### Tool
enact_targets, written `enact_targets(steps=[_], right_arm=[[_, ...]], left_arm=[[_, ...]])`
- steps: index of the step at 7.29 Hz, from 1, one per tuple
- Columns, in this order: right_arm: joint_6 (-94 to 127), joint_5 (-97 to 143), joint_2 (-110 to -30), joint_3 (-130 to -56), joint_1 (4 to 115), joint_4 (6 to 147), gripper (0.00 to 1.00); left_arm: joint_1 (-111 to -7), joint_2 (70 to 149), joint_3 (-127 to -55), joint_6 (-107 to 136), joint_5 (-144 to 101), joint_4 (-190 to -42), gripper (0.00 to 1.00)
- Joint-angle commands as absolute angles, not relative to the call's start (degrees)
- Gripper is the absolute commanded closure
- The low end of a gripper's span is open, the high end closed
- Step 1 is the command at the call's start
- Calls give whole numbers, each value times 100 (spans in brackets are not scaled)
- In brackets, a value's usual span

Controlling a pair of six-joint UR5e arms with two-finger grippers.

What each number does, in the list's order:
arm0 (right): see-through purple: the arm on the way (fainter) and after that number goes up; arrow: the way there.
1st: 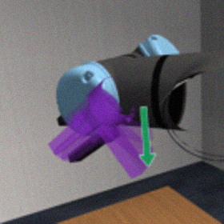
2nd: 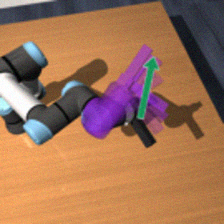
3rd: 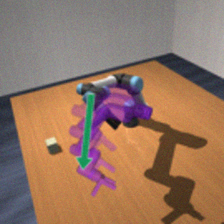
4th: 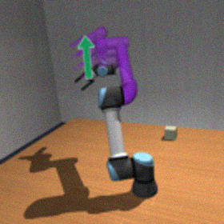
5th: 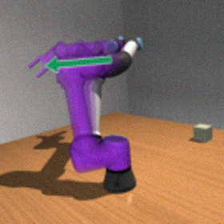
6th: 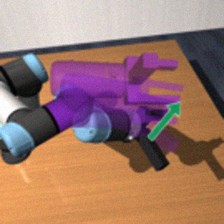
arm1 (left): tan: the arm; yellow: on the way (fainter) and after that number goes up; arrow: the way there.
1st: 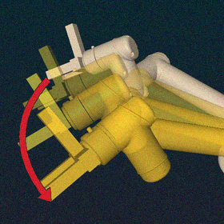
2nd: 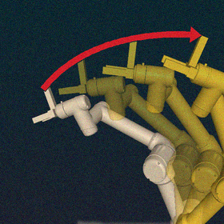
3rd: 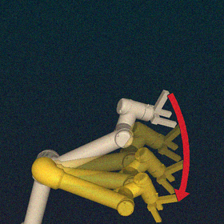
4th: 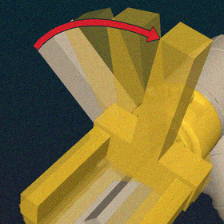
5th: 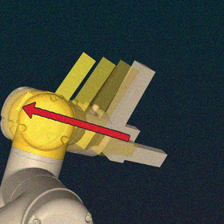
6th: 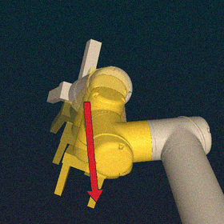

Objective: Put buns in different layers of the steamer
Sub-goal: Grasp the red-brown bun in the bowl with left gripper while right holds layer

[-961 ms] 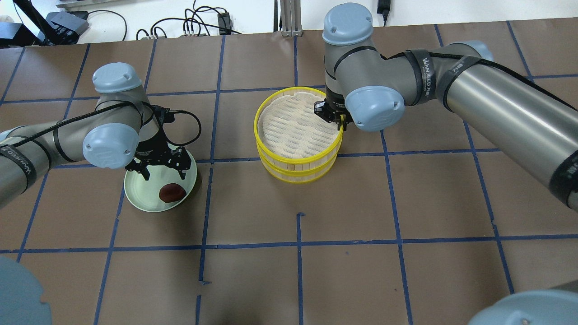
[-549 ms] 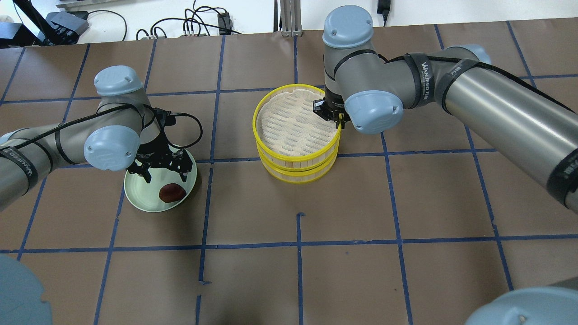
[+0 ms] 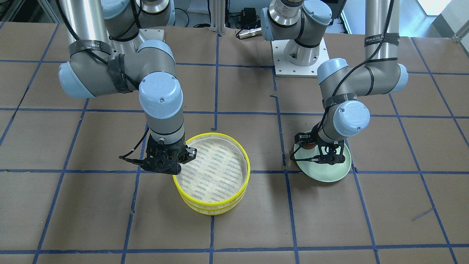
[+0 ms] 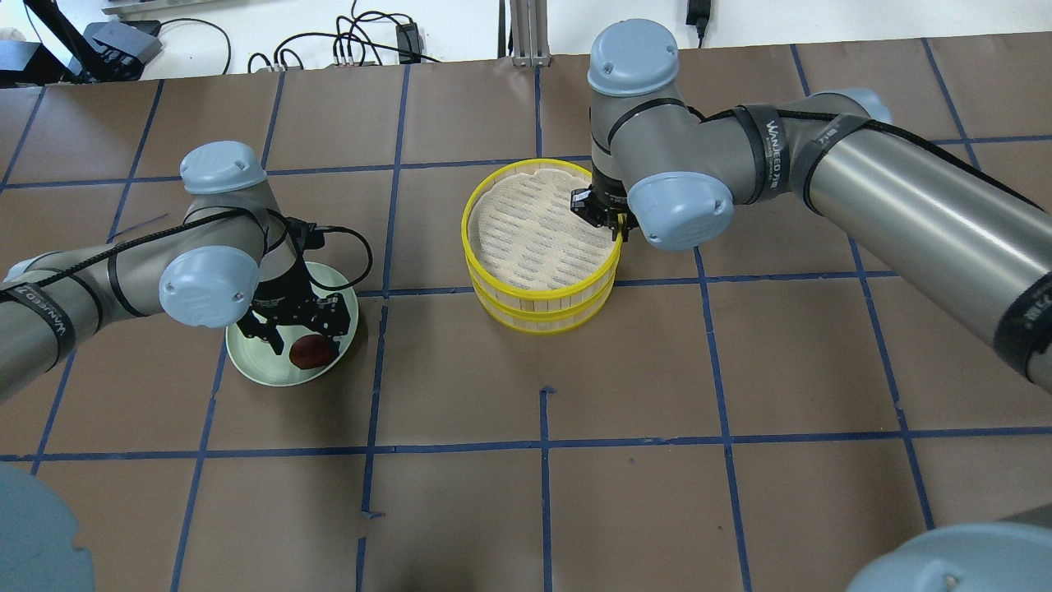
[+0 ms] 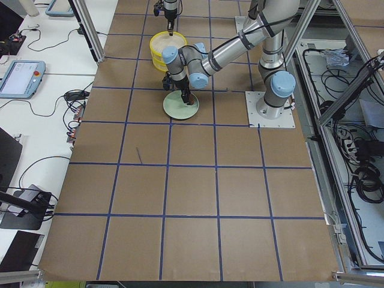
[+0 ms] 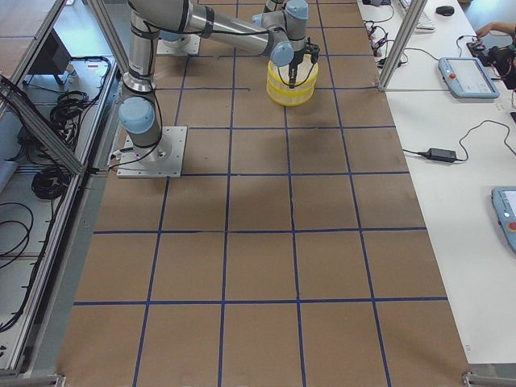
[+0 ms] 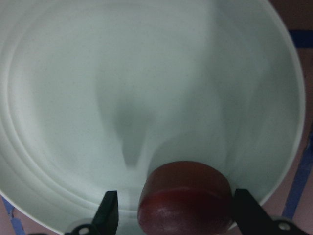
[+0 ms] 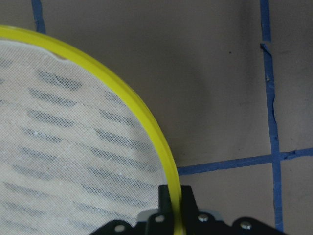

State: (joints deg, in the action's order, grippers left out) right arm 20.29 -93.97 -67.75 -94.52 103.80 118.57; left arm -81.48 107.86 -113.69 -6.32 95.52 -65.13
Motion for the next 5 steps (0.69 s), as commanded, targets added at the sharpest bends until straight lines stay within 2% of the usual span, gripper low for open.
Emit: enact_targets(steps=[1, 2, 3, 5], right_arm=[[2039, -9378, -6776, -9457, 10380, 11848, 71], [2039, -9378, -6776, -9457, 10380, 11839, 40], [2100, -9378, -6802, -9448, 10371, 11882, 19], [2048, -9404, -7073, -9230, 10118, 11796, 15]], left_arm=[[-8147, 10784, -11373, -633, 9554, -6513, 89], [-8147, 10767, -11303, -633, 9554, -6487, 98], [-8182, 10688, -11224, -642, 9554, -6443, 99], [-8331, 10391, -10595, -668, 9571, -6521, 99]])
